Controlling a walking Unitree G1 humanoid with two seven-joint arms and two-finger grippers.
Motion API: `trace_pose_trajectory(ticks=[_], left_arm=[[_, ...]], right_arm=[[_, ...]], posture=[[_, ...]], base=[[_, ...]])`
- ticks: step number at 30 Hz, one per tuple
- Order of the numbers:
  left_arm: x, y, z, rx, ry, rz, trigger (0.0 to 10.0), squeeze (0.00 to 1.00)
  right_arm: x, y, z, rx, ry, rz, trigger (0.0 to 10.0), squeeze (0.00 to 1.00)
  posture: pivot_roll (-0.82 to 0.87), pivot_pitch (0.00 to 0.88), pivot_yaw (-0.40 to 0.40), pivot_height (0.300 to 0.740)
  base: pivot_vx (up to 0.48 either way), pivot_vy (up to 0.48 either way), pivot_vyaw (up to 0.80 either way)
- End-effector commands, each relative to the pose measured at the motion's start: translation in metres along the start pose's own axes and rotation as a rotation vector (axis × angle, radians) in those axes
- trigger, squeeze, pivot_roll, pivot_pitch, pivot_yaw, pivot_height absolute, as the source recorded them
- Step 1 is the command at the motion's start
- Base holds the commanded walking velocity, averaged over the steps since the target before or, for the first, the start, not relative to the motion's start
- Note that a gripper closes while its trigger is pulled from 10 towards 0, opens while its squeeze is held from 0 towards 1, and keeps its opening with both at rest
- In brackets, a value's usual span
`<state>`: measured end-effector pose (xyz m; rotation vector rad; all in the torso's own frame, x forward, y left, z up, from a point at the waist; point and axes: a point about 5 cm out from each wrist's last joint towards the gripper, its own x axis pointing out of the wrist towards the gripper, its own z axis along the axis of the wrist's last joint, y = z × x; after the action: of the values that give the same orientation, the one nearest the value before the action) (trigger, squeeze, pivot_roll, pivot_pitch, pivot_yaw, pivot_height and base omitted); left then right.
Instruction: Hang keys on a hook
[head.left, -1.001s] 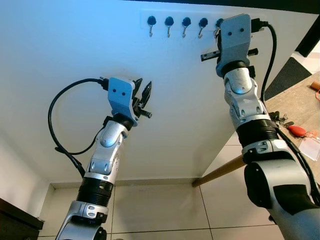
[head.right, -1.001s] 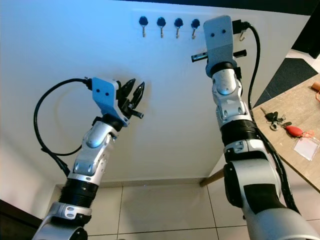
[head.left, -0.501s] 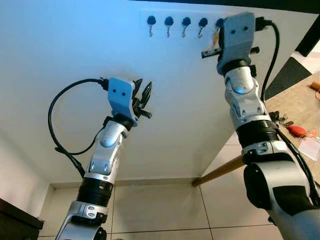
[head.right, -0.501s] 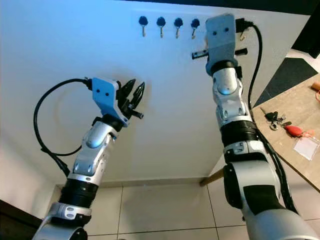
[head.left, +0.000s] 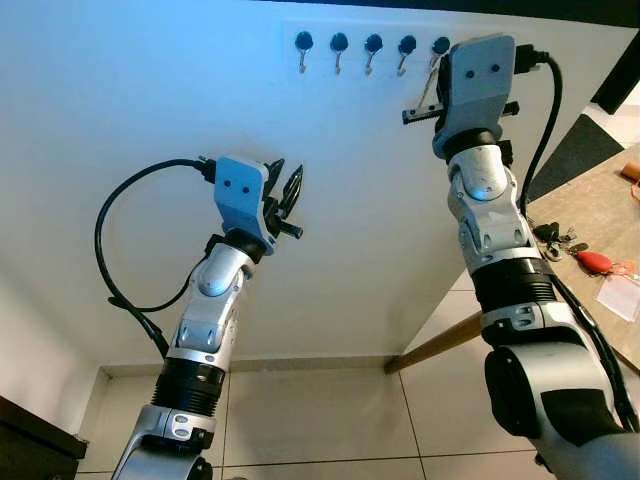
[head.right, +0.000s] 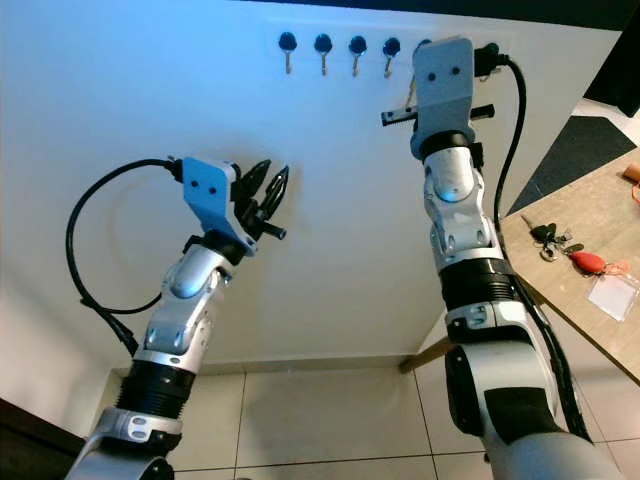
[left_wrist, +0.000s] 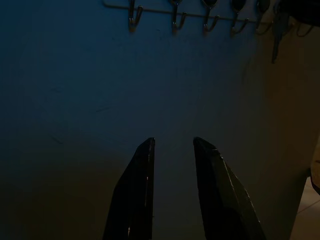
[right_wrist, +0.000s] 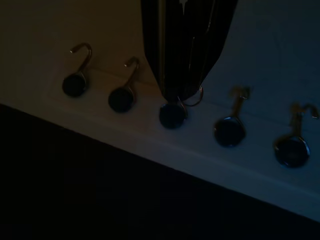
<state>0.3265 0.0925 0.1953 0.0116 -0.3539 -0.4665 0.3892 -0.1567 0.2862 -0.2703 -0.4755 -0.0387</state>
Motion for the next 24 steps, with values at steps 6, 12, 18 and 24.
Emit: trace_pose_trajectory(ticks=[6, 12, 18, 24], left_arm=[[0.000, -0.004, -0.002, -0.012, 0.009, -0.024, 10.0, 0.00], [0.000, -0.006, 0.000, -0.020, -0.004, -0.030, 10.0, 0.00], [-0.001, -0.021, 0.010, -0.064, -0.068, -0.133, 10.0, 0.00], [-0.001, -0.033, 0.012, -0.054, -0.082, -0.196, 10.0, 0.00]], right_arm=[[-0.003, -0.007, -0.014, -0.030, 0.089, -0.040, 10.0, 0.00], [0.000, -0.006, -0.013, -0.040, 0.097, -0.045, 10.0, 0.00], [0.003, -0.006, -0.011, -0.046, 0.099, -0.046, 10.0, 0.00], [0.005, -0.006, -0.011, -0.048, 0.099, -0.046, 10.0, 0.00]], posture=[[0.06, 0.045, -0.079, 0.740], [0.06, 0.040, -0.081, 0.740], [0.06, 0.036, -0.084, 0.740], [0.06, 0.034, -0.082, 0.740]], base=[[0.000, 0.000, 0.00], [0.000, 0.000, 0.00], [0.000, 0.000, 0.00], [0.000, 0.000, 0.00]])
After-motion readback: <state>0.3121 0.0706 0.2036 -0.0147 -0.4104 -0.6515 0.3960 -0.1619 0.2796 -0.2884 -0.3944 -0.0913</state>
